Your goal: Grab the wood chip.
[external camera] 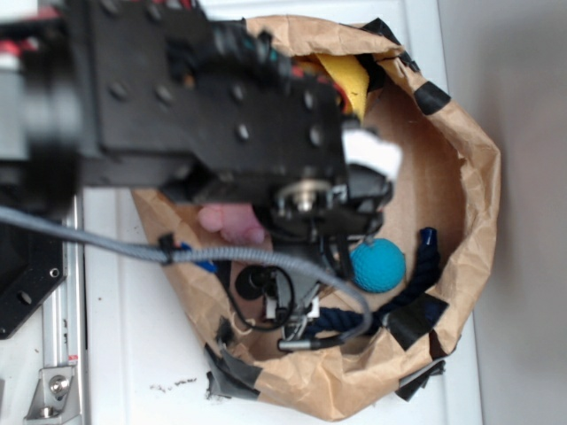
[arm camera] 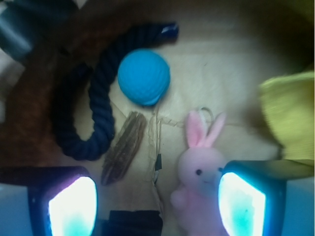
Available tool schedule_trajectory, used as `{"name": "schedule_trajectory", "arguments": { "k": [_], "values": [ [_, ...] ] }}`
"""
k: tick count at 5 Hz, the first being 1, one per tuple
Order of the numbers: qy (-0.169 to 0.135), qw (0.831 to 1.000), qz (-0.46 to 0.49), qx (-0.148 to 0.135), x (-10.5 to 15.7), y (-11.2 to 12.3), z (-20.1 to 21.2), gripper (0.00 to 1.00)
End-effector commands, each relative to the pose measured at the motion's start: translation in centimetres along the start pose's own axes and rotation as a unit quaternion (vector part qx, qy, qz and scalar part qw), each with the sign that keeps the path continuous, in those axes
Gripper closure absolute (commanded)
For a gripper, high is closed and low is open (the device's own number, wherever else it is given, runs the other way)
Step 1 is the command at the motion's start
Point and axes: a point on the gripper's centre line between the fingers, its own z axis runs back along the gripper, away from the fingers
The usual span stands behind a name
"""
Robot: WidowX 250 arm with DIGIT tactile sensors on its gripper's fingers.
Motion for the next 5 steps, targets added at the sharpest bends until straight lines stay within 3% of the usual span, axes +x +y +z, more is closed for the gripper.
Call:
{"name": "schedule_trajectory", "arguments": {
  "k": [1, 2, 4, 5],
  "values": [
    [-0.011, 0.998, -0.052, 0.016, 0.3, -2.7, -3.7, 0.0],
    [0.0, 0.997, -0.076, 0.033, 0.2, -4.0, -6.2, 0.0],
    [0.034, 0.995, -0.075, 0.051, 0.1, -3.8, -10.1, 0.0],
    [0.039, 0.997, -0.056, 0.043, 0.0, -3.3, -10.5, 0.64]
  ]
}}
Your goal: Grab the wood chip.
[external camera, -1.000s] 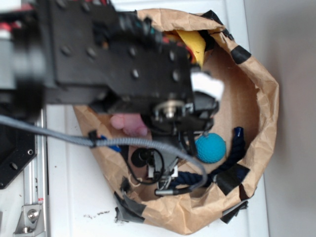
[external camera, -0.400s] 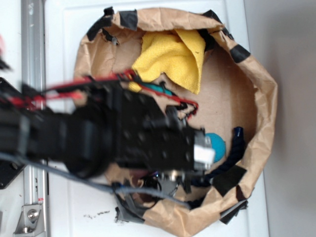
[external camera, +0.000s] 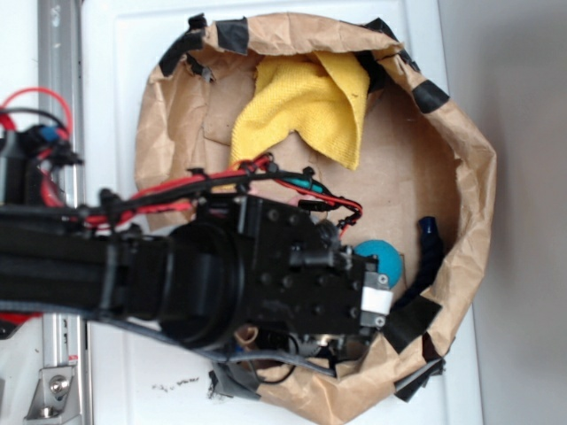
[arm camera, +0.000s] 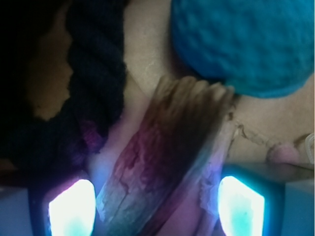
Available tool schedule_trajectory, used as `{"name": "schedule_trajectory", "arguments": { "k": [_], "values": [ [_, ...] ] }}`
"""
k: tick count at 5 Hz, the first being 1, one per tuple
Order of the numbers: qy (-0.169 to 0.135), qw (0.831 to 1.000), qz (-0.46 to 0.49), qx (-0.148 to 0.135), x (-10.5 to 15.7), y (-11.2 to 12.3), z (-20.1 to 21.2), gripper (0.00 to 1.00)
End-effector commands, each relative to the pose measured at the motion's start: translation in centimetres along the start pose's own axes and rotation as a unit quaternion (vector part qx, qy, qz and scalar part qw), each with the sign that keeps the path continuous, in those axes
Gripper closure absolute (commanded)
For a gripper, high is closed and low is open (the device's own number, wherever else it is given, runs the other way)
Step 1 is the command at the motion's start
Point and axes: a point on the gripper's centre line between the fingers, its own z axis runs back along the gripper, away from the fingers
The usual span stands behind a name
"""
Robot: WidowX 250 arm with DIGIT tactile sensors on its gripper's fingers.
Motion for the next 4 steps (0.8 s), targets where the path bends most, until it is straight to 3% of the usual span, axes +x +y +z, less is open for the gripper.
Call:
{"name": "schedule_trajectory", "arguments": {
  "k": [1, 3, 4],
  "values": [
    [-0.007, 1.0, 0.016, -0.003, -0.3, 0.0, -1.5, 1.0],
    [-0.01, 1.0, 0.028, 0.01, -0.7, 0.8, -0.6, 1.0],
    [-0.034, 0.998, 0.049, 0.015, -2.0, 1.5, 4.0, 1.0]
  ]
}}
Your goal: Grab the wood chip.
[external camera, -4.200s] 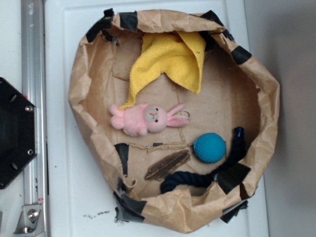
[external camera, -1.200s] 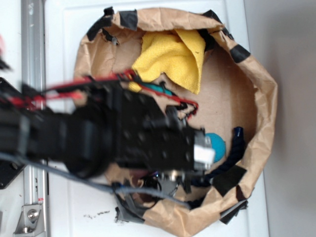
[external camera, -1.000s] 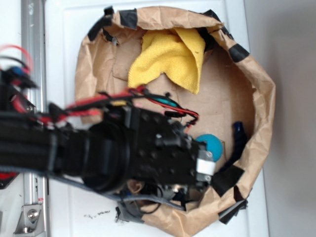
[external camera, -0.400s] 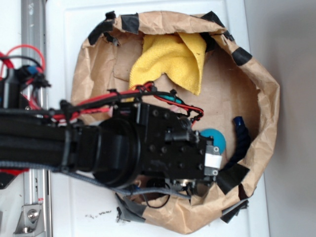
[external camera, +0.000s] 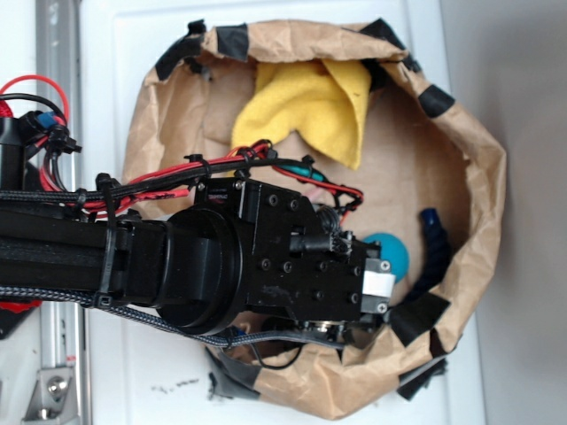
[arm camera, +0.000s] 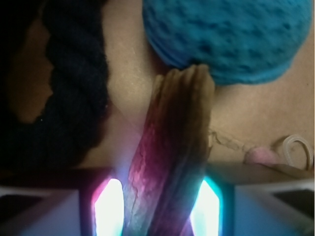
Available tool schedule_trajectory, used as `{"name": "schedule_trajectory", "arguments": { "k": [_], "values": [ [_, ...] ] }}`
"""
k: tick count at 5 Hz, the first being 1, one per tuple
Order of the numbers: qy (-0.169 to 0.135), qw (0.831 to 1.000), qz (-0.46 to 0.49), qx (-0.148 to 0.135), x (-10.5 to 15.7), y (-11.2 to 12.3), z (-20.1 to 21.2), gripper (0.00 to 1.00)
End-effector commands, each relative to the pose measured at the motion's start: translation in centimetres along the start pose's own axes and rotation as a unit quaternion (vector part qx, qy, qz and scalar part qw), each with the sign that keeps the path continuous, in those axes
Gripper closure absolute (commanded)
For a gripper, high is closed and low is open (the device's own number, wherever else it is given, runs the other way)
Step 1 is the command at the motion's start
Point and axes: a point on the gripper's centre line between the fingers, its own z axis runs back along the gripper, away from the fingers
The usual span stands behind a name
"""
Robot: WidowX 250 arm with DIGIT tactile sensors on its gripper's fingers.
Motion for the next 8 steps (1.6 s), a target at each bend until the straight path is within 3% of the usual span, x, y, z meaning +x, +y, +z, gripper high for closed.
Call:
{"name": "schedule_trajectory", "arguments": {
  "k": [1, 2, 3, 4, 5, 6, 7, 8],
  "values": [
    [-0.064, 0.996, 0.053, -0.009, -2.1, 1.3, 8.8, 1.0],
    [-0.065, 0.995, 0.079, 0.007, -1.8, 1.2, 13.8, 1.0],
    [-0.026, 0.993, 0.104, 0.043, -0.6, 0.6, 15.9, 1.0],
    [0.006, 0.992, 0.12, 0.045, -0.3, -0.5, 16.5, 1.0],
    [0.007, 0.992, 0.117, 0.035, -0.4, -0.3, 15.7, 1.0],
    [0.0, 0.996, 0.083, 0.015, -1.9, 0.8, 12.4, 0.0],
    [-0.012, 0.998, 0.039, 0.052, -2.2, 2.1, 7.7, 0.0],
    [-0.021, 0.996, 0.026, 0.084, -1.7, 1.5, 6.2, 0.0]
  ]
}}
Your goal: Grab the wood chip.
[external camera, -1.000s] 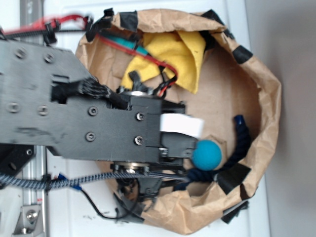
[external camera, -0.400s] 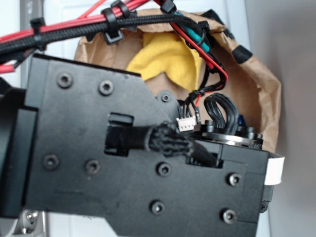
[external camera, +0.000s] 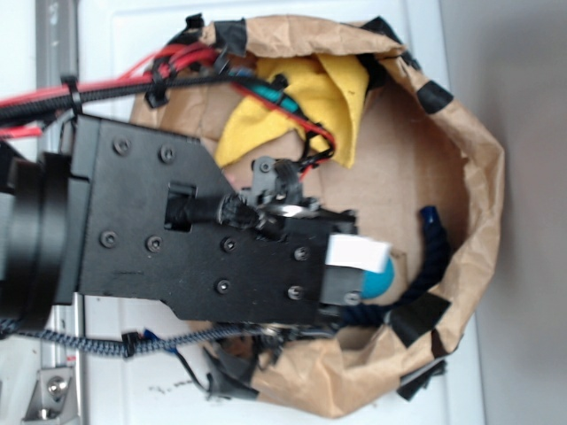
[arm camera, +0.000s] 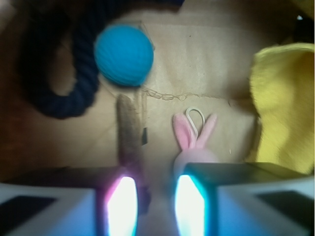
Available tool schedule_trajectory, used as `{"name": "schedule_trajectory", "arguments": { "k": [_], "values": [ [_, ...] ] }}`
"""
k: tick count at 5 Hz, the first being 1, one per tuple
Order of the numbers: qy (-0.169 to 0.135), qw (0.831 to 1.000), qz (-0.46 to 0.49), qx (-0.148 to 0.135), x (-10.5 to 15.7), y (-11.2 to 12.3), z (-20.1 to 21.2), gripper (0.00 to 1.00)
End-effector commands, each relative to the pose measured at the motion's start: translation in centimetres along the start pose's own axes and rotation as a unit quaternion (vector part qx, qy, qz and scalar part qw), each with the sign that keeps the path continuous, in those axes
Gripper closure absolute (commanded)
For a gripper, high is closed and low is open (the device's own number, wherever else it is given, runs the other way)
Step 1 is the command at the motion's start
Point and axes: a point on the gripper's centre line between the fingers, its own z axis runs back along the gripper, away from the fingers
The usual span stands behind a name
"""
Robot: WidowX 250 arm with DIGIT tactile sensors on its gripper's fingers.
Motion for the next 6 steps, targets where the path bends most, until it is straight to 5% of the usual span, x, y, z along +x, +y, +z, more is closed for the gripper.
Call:
{"name": "schedule_trajectory", "arguments": {
  "k": [1, 2, 3, 4, 6],
  "values": [
    [-0.018, 0.999, -0.042, -0.017, 1.6, -3.4, -2.9, 0.0],
    [-0.011, 0.996, -0.061, -0.061, 1.8, -5.1, -3.5, 0.0],
    [0.011, 0.996, -0.057, -0.069, 1.6, -5.0, -5.1, 0.0],
    [0.022, 0.997, -0.035, -0.071, 1.5, -4.2, -6.8, 1.0],
    [0.012, 0.998, -0.023, -0.064, 1.4, -3.6, -5.9, 1.0]
  ]
}}
